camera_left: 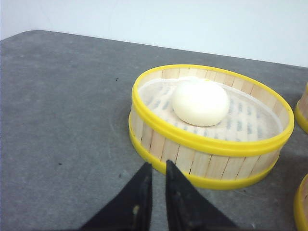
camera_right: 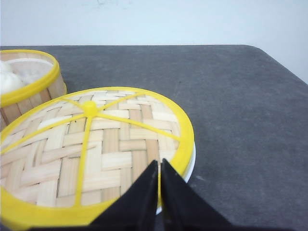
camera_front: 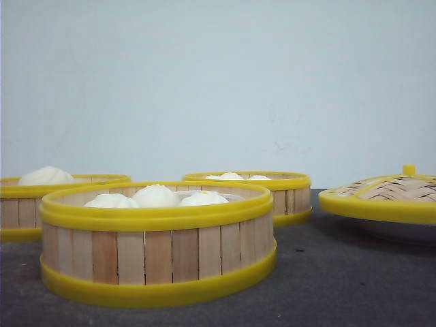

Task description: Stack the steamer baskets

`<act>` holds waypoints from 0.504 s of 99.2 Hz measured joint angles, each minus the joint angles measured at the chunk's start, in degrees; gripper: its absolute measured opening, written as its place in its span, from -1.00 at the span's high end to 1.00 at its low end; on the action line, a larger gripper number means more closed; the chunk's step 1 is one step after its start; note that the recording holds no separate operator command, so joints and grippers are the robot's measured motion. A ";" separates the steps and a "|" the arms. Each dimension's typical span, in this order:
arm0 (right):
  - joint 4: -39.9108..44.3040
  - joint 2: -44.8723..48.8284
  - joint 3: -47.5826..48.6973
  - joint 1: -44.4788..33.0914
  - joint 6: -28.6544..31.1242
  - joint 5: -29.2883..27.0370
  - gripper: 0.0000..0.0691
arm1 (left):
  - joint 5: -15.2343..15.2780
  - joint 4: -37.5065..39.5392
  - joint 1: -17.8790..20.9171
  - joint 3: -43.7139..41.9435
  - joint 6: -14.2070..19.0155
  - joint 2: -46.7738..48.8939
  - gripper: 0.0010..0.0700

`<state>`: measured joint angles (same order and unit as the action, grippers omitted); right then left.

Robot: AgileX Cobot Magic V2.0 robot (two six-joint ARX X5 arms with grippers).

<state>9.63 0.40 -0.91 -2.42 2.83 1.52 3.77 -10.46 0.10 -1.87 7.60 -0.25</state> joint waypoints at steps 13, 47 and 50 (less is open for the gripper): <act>-0.02 0.00 0.00 0.00 0.00 -0.02 0.99 | 0.00 0.00 0.00 -0.02 0.42 0.00 0.96; -0.02 0.00 0.00 0.00 0.00 -0.02 0.99 | 0.00 0.00 0.00 0.00 0.66 0.00 0.96; -0.02 0.00 0.00 0.00 0.00 -0.02 0.99 | 0.00 0.00 0.00 0.00 0.66 0.00 0.96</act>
<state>9.61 0.40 -0.91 -2.42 2.83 1.50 3.77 -10.46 0.10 -1.87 8.25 -0.25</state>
